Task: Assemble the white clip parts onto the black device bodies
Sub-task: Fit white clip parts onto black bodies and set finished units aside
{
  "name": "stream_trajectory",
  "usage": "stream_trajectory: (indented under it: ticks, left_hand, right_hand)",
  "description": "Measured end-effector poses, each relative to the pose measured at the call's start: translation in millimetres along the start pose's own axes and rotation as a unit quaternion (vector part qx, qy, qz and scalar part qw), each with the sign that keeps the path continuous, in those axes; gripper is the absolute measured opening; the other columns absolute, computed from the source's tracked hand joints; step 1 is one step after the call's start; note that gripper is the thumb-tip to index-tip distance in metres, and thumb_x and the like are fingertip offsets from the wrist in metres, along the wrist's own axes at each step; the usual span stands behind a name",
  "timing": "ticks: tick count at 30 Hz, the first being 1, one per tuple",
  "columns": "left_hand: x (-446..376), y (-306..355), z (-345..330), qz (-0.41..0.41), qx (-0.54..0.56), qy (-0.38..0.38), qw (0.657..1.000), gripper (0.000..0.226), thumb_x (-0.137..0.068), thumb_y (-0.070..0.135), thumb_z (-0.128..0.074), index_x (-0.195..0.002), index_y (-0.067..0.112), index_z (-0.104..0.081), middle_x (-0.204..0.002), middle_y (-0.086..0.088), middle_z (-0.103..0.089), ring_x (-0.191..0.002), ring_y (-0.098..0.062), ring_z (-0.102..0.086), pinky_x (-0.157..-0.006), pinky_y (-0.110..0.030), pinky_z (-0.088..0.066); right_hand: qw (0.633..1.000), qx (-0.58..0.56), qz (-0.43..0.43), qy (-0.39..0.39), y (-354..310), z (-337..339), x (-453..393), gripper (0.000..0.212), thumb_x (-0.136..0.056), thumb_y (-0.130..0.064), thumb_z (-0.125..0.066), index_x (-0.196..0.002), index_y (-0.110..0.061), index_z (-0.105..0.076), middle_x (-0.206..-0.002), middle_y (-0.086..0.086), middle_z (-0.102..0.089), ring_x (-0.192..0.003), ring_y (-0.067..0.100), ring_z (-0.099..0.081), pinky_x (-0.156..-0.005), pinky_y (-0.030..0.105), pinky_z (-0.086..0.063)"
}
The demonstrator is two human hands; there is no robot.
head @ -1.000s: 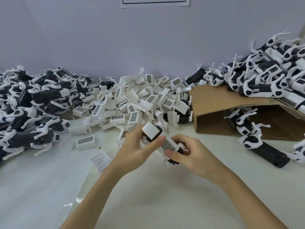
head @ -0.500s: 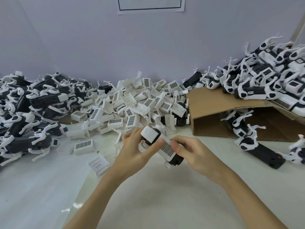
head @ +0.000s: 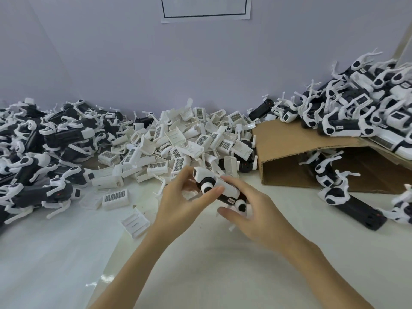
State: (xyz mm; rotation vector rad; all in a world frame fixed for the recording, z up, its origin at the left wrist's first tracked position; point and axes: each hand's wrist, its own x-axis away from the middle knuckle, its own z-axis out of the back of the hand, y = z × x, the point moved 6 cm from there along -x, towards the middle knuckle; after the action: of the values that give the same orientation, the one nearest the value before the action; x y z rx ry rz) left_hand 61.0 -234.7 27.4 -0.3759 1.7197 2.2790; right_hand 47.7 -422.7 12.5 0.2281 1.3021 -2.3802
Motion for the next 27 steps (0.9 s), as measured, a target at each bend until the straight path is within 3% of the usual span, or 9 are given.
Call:
stream_trajectory:
  ticks: [3, 6, 11, 12, 14, 17, 22, 24, 27]
  left_hand:
    - [5, 3, -5, -0.001, -0.005, 0.037, 0.999, 0.048, -0.072, 0.064, -0.081, -0.1, 0.027, -0.069, -0.094, 0.006, -0.074, -0.095, -0.018, -0.07, -0.088, -0.037, -0.057]
    - [8, 2, -10, -0.002, -0.004, 0.057, 0.998, 0.045, -0.075, 0.065, -0.077, -0.097, 0.027, -0.067, -0.09, 0.005, -0.07, -0.092, -0.022, -0.068, -0.085, -0.042, -0.057]
    - [11, 9, -13, -0.05, -0.027, 0.063, 0.996, 0.037, -0.081, 0.061, -0.075, -0.101, 0.032, -0.067, -0.094, 0.005, -0.069, -0.093, -0.02, -0.064, -0.083, -0.032, -0.053]
    - [11, 9, -13, -0.065, -0.035, 0.058, 0.996, 0.037, -0.082, 0.06, -0.075, -0.104, 0.032, -0.067, -0.098, 0.005, -0.069, -0.096, -0.02, -0.065, -0.085, -0.032, -0.053]
    - [10, 4, -14, -0.057, -0.011, 0.035, 0.998, 0.037, -0.085, 0.06, -0.071, -0.11, 0.033, -0.067, -0.104, 0.003, -0.07, -0.103, -0.022, -0.066, -0.091, -0.035, -0.054]
    - [12, -5, -20, 0.014, 0.155, -0.006, 0.988, 0.056, -0.096, 0.075, -0.049, -0.12, 0.03, -0.071, -0.117, 0.0, -0.075, -0.115, -0.02, -0.069, -0.097, -0.035, -0.054]
    - [-3, -30, -20, 0.125, 0.264, -0.001, 0.956, 0.057, -0.105, 0.061, -0.046, -0.12, 0.015, -0.075, -0.123, -0.014, -0.076, -0.121, -0.038, -0.067, -0.106, -0.055, -0.042]
    - [-8, -38, -19, 0.16, 0.26, -0.001, 0.952, 0.058, -0.103, 0.059, -0.042, -0.118, 0.015, -0.076, -0.117, -0.01, -0.078, -0.117, -0.035, -0.066, -0.101, -0.049, -0.041]
    - [-8, -32, -11, 0.115, 0.205, 0.031, 0.971, 0.059, -0.101, 0.063, -0.034, -0.124, 0.028, -0.075, -0.111, 0.001, -0.079, -0.104, -0.022, -0.069, -0.09, -0.033, -0.05]
  right_hand:
    - [0.988, 0.144, 0.008, 0.051, -1, -3, 1, 0.056, -0.099, -0.036, -0.069, -0.15, -0.039, -0.048, -0.128, -0.012, -0.066, -0.11, 0.013, -0.065, -0.091, 0.033, -0.057]
    - [0.985, 0.163, 0.017, 0.06, 1, -4, 0, 0.053, -0.1, -0.035, -0.067, -0.149, -0.037, -0.048, -0.122, -0.011, -0.069, -0.1, 0.016, -0.067, -0.084, 0.033, -0.058]
    - [0.999, 0.002, -0.031, -0.017, 14, -4, -4, 0.06, -0.1, -0.04, -0.065, -0.153, -0.049, -0.038, -0.144, -0.03, -0.053, -0.131, -0.008, -0.05, -0.102, 0.009, -0.043]
    - [0.997, -0.053, -0.043, -0.036, 16, -4, -5, 0.06, -0.1, -0.04, -0.066, -0.153, -0.049, -0.038, -0.145, -0.033, -0.051, -0.134, -0.008, -0.049, -0.107, 0.014, -0.044]
    - [0.985, -0.151, -0.049, -0.067, 16, -1, -6, 0.054, -0.102, -0.026, -0.068, -0.149, -0.042, -0.047, -0.14, -0.021, -0.061, -0.128, 0.009, -0.061, -0.105, 0.034, -0.055]
    - [0.98, -0.174, -0.061, -0.073, 15, 8, -3, 0.048, -0.097, -0.021, -0.075, -0.14, -0.037, -0.059, -0.127, -0.005, -0.07, -0.117, 0.021, -0.069, -0.102, 0.049, -0.057]
    - [0.956, -0.252, -0.089, -0.123, 13, 16, -1, 0.04, -0.099, -0.027, -0.072, -0.138, -0.024, -0.064, -0.127, 0.009, -0.07, -0.112, 0.031, -0.073, -0.098, 0.045, -0.059]
    - [0.952, -0.259, -0.112, -0.114, 15, 15, -1, 0.034, -0.098, -0.035, -0.072, -0.129, -0.022, -0.071, -0.115, 0.012, -0.074, -0.106, 0.036, -0.075, -0.091, 0.043, -0.061]
    - [0.938, -0.298, -0.156, -0.079, 18, 24, -10, 0.041, -0.096, -0.049, -0.069, -0.116, -0.015, -0.076, -0.1, 0.018, -0.074, -0.099, 0.043, -0.074, -0.084, 0.044, -0.063]
